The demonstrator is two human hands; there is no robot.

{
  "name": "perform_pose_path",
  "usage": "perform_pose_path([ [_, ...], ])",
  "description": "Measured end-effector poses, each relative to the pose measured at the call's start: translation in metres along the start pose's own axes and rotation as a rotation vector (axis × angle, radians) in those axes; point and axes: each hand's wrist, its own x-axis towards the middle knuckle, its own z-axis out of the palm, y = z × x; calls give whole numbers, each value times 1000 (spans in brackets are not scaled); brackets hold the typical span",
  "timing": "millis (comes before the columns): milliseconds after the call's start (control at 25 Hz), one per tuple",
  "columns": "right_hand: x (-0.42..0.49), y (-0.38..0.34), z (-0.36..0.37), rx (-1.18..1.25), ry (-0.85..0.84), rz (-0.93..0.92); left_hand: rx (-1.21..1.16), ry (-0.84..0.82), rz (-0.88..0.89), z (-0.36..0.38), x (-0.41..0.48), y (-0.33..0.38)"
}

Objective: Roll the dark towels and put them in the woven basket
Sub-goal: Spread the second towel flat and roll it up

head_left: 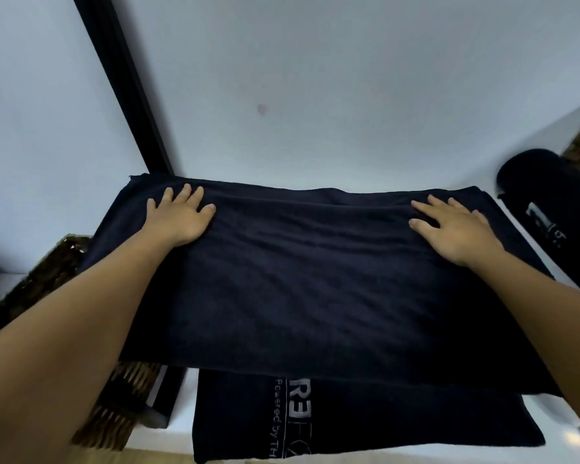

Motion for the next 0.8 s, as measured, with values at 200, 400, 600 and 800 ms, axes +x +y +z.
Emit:
perform_pose_path([
  [200, -11, -6, -6, 37, -39, 94, -26, 28, 53, 4, -12, -7],
  [400, -4, -107, -40, 25, 73, -116, -44, 23, 52, 1, -31, -8],
  [600, 32, -150, 7, -13, -181, -122, -39, 14, 57, -3, -17, -9],
  [800, 23, -161, 1, -112, -216, -209, -34, 6, 74, -5, -10, -13],
])
